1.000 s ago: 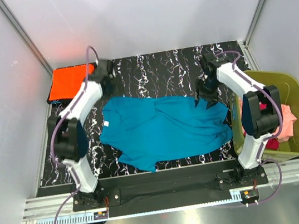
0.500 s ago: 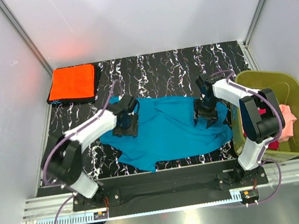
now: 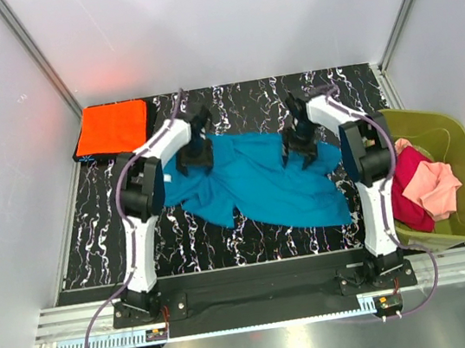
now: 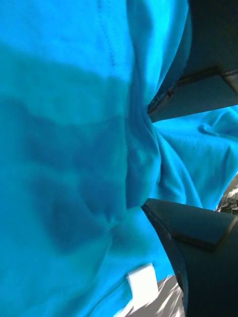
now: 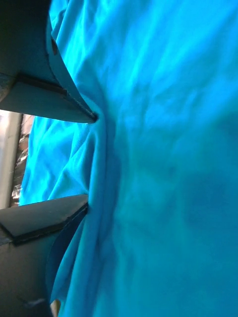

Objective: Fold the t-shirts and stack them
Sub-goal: Flatten the tshirt out

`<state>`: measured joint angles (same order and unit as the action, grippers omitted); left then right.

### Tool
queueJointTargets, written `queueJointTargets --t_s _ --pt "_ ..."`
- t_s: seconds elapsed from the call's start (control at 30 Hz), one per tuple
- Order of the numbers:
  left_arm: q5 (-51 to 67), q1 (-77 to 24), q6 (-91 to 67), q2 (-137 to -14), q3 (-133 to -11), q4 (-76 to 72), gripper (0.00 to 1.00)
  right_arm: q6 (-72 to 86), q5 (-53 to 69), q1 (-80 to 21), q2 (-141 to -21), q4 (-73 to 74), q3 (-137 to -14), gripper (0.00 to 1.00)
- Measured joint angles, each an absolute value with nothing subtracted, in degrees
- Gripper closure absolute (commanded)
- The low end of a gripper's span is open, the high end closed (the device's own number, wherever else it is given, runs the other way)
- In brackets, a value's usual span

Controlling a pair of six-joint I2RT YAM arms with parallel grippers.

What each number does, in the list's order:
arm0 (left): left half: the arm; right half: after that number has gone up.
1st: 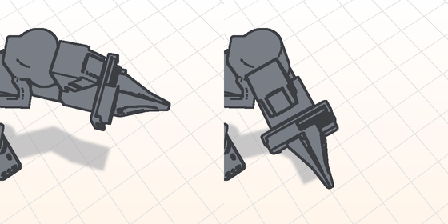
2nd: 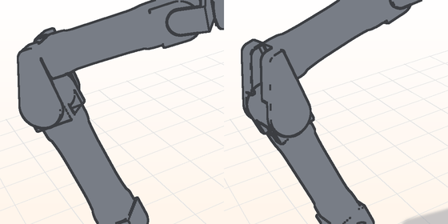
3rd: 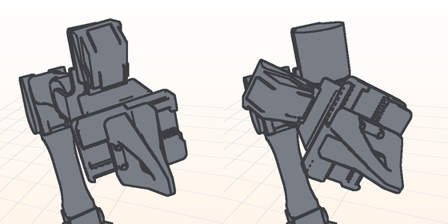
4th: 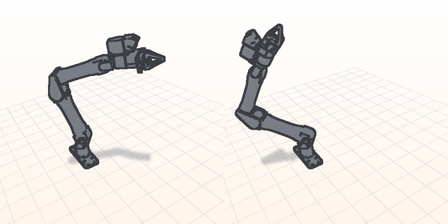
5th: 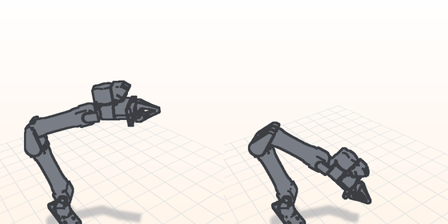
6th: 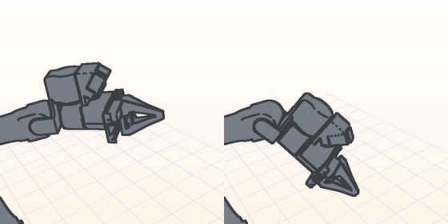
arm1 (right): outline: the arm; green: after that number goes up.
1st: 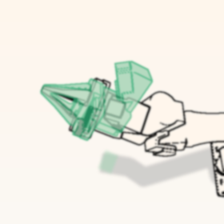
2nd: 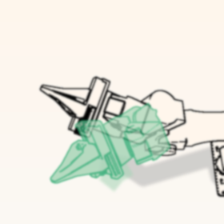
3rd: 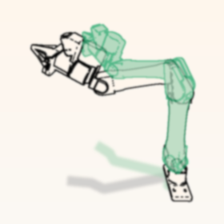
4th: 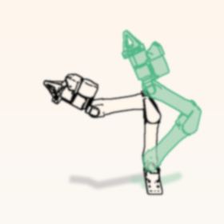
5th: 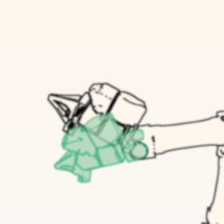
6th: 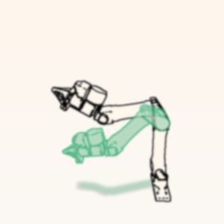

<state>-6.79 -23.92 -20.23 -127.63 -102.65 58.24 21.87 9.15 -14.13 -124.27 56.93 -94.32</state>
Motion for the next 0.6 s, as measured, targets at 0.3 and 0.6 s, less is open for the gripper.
queueJointTargets --t_s 0.3,0.6 --pt "-11.9 -19.4 -18.0 -122.9 -107.1 55.6 0.14 20.6 7.9 -14.1 -126.0 58.6 -106.1 0.29" --pt "-10.7 -22.0 -19.6 -92.4 -74.6 49.2 0.21 21.4 5.5 -13.8 -100.5 57.0 -81.3 0.32"
